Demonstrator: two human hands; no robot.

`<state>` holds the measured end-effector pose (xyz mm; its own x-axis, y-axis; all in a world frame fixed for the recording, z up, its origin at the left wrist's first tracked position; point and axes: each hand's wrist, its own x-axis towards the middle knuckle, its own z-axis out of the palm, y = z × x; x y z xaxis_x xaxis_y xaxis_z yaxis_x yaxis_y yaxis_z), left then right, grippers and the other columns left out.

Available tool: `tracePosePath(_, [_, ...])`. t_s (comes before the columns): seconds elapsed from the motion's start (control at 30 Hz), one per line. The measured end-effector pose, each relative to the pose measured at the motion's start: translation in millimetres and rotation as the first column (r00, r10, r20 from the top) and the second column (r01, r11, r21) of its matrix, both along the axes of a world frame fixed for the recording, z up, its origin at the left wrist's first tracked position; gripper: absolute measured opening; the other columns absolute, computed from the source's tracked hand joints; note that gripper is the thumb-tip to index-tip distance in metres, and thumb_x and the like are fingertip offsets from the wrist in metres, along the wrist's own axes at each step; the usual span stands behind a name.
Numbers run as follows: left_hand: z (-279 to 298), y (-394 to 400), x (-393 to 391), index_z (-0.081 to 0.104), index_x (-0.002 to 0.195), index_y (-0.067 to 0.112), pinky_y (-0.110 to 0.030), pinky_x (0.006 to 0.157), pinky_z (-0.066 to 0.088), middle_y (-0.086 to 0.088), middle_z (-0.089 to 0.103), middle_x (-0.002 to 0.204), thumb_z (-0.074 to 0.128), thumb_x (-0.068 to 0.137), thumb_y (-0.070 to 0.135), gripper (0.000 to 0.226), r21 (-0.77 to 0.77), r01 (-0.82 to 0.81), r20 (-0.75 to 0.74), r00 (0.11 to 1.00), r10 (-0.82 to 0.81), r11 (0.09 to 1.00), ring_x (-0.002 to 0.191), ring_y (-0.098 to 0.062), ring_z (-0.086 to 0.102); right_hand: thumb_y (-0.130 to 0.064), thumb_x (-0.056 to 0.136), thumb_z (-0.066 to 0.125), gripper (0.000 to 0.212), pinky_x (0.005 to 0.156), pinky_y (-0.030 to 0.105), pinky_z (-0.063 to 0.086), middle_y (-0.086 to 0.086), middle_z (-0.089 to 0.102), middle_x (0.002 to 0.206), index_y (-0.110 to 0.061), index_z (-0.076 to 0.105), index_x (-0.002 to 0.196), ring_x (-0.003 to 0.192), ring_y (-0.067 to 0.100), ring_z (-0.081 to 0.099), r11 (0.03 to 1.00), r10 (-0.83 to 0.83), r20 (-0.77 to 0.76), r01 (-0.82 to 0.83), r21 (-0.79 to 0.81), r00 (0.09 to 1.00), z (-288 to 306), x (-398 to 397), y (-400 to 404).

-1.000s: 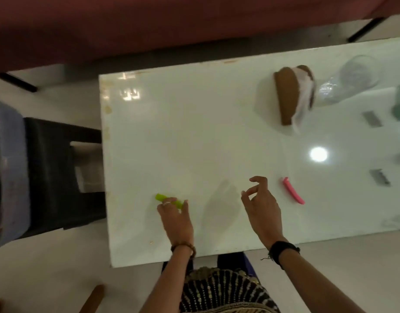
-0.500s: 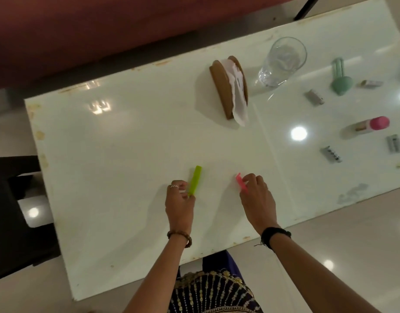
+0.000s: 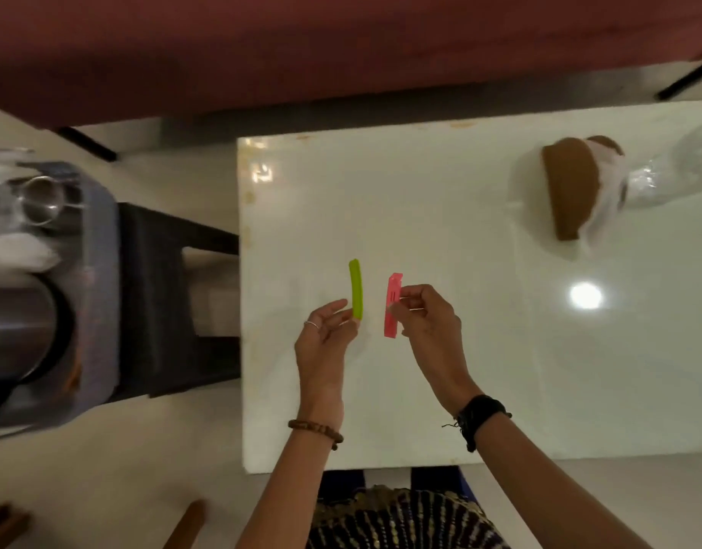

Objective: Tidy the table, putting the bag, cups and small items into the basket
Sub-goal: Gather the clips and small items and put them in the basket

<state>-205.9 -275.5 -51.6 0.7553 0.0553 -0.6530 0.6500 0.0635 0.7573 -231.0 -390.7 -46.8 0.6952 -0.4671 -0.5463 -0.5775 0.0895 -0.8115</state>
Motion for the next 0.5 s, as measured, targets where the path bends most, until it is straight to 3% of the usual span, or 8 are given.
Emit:
tracePosePath(0.13, [34,104,47,0.062,0.093,0.019,-0.010,0.071,0.052,0.000,0.067,0.091,0.060,0.080,-0.006,0.028,0.184,-0.085,0.219,0.975,0.044,0.979,0.075,0.003,0.064,-0.010,0.086,0.058,0.010,0.074,0.034,0.052,0.000,0.068,0.090,-0.017,0.060,0.093,0.085,0.019,0.064,0.986,0.138,0.064,-0.143,0.082,0.988,25,55,95])
tracePosePath(0.27, [56,216,79,0.048,0.104,0.012,-0.003,0.067,0.047,-0.010,0.061,0.097,0.057,0.081,-0.010,0.033,0.349,-0.305,0.402,0.903,0.153,0.886,0.065,0.009,0.060,-0.010,0.084,0.063,0.015,0.076,0.036,0.055,0.005,0.069,0.088,-0.014,0.057,0.097,0.084,0.020,0.066,0.943,0.299,0.178,-0.319,0.098,0.938,47,103,201])
tracePosePath(0.33, [57,263,79,0.048,0.105,0.012,-0.002,0.064,0.046,0.000,0.060,0.084,0.057,0.081,-0.008,0.032,0.440,-0.356,0.430,0.890,0.154,0.825,0.061,0.013,0.058,-0.010,0.083,0.065,0.018,0.074,0.039,0.055,-0.001,0.066,0.079,-0.012,0.054,0.097,0.079,0.019,0.065,0.912,0.381,0.225,-0.405,0.068,0.897,52,120,250])
tracePosePath(0.4, [53,292,73,0.052,0.106,0.010,0.000,0.063,0.043,0.004,0.059,0.080,0.060,0.080,-0.004,0.031,0.550,-0.344,0.413,0.904,0.110,0.761,0.061,0.015,0.056,-0.010,0.082,0.065,0.022,0.064,0.033,0.053,-0.006,0.061,0.071,-0.013,0.049,0.097,0.069,0.015,0.062,0.893,0.441,0.238,-0.449,-0.022,0.865,52,130,286])
tracePosePath(0.5, [37,318,67,0.056,0.098,0.009,-0.005,0.060,0.043,0.002,0.061,0.080,0.064,0.077,0.001,0.023,0.681,-0.199,0.301,0.953,-0.022,0.705,0.063,0.007,0.057,-0.018,0.085,0.059,0.022,0.053,0.031,0.041,-0.004,0.060,0.074,-0.021,0.041,0.098,0.062,0.015,0.056,0.826,0.550,0.136,-0.513,-0.235,0.824,46,136,328])
